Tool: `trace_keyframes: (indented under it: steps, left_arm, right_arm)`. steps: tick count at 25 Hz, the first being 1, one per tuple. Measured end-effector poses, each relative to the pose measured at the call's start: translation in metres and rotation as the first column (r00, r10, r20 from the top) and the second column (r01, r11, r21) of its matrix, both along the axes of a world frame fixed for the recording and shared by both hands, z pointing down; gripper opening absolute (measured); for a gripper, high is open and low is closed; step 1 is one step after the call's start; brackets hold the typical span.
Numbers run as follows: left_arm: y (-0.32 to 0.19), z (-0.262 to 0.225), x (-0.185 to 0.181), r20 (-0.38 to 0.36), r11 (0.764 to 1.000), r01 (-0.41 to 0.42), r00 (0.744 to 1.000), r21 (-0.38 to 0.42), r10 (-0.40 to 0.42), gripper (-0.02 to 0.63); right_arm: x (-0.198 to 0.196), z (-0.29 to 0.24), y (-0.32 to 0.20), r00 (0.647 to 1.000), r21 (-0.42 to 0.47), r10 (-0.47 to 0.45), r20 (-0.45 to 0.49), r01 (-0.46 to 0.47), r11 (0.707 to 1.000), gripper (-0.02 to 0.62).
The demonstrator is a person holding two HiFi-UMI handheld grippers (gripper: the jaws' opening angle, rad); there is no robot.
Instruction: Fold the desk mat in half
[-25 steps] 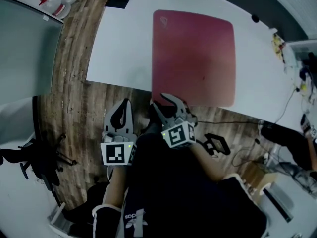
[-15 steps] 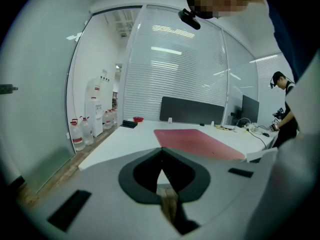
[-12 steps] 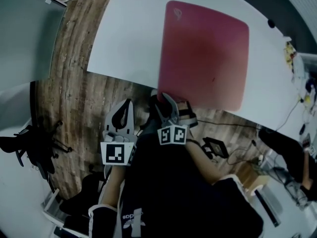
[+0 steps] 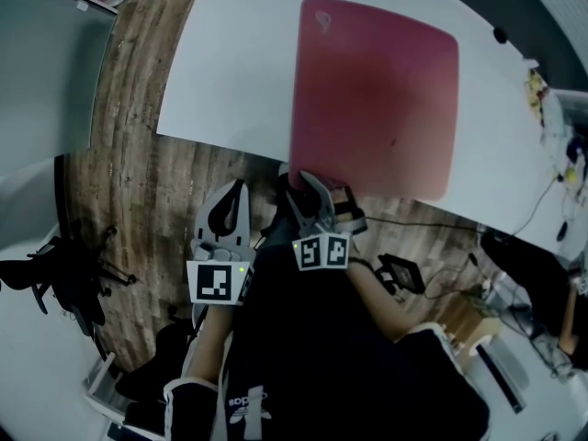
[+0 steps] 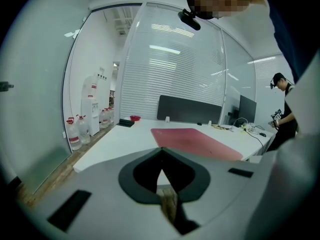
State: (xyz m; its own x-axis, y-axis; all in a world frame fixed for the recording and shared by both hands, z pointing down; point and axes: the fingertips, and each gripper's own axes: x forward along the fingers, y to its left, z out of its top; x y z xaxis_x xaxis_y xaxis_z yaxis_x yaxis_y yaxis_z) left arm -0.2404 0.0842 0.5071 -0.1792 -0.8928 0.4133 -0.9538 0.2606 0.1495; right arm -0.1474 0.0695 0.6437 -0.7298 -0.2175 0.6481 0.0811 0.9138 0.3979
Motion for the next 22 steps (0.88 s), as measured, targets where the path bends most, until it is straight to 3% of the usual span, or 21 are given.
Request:
trace_keyframes:
  steps: [2, 9, 13, 22]
  left_arm:
    - [-0.002, 0.000, 0.002, 0.001, 1.000, -0.010, 1.000, -0.003, 0.010, 0.003]
    - [-0.010, -0.008, 0.004, 0.003, 0.999, -0.047, 0.999, 0.018, 0.047, 0.003]
    - [-0.014, -0.011, 0.006, 0.006, 0.997, -0.067, 0.998, 0.032, 0.066, 0.003]
    - [-0.026, -0.021, 0.010, 0.018, 0.990, -0.124, 0.992, 0.062, 0.123, 0.003]
  right_arm:
    - [0.000, -0.008, 0.001, 1.000, -0.035, 0.007, 0.028, -0.006, 0.999, 0.196]
    - [0.000, -0.023, -0.002, 0.991, -0.196, 0.120, 0.051, -0.108, 0.975, 0.080]
    - [-0.001, -0.023, 0.000, 0.992, -0.227, 0.117, 0.036, -0.106, 0.968, 0.025]
    - [0.004, -0.064, -0.024, 0.965, -0.335, 0.242, 0.100, -0.196, 0.922, 0.017]
